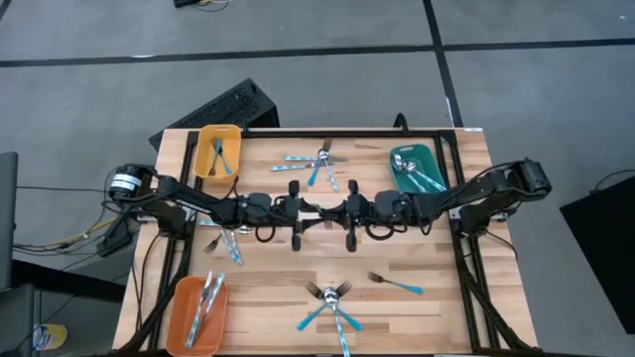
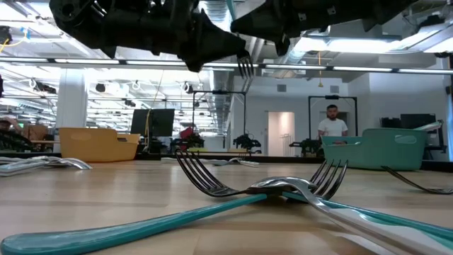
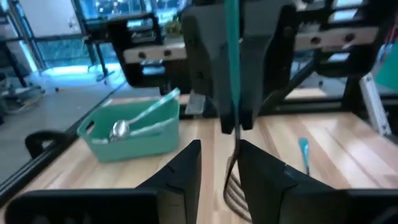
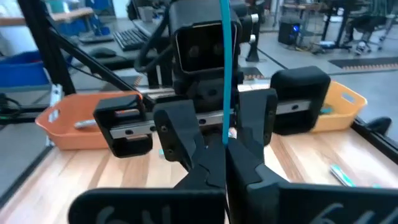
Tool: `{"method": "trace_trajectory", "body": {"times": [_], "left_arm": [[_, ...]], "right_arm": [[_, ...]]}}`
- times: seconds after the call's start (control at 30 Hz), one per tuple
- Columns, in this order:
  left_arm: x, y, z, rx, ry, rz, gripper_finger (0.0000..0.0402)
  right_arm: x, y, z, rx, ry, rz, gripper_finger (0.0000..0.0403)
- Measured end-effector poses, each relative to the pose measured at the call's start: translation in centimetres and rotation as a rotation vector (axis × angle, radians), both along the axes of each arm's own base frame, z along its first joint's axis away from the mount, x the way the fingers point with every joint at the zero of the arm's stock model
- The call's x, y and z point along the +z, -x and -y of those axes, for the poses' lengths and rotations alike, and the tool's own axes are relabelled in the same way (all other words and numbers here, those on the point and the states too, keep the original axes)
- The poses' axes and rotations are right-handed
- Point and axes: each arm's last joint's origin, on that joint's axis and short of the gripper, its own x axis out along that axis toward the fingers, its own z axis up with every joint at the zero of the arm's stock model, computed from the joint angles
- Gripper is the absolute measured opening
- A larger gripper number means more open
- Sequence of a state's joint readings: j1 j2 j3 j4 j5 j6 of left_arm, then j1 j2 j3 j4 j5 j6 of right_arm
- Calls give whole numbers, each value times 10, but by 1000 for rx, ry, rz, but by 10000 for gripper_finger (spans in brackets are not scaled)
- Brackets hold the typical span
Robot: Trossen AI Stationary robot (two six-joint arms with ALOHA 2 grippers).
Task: Sort silverware by color (type)
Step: Put the blue fork into the yellow bin
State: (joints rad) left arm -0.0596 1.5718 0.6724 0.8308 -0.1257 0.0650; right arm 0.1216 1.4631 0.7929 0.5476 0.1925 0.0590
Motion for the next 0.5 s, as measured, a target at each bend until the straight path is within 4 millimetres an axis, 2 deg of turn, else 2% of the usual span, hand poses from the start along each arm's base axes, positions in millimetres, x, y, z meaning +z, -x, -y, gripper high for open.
{"method": "trace_trajectory", "body": {"times": [0.3, 0.5], "left_arm": [[2, -1, -6, -40, 1, 20, 10], [6, 5, -15, 46, -10, -36, 1]], "right_arm": [[7, -2, 10, 52, -9, 74, 9], [8, -2, 22, -18, -37, 84, 71]]}}
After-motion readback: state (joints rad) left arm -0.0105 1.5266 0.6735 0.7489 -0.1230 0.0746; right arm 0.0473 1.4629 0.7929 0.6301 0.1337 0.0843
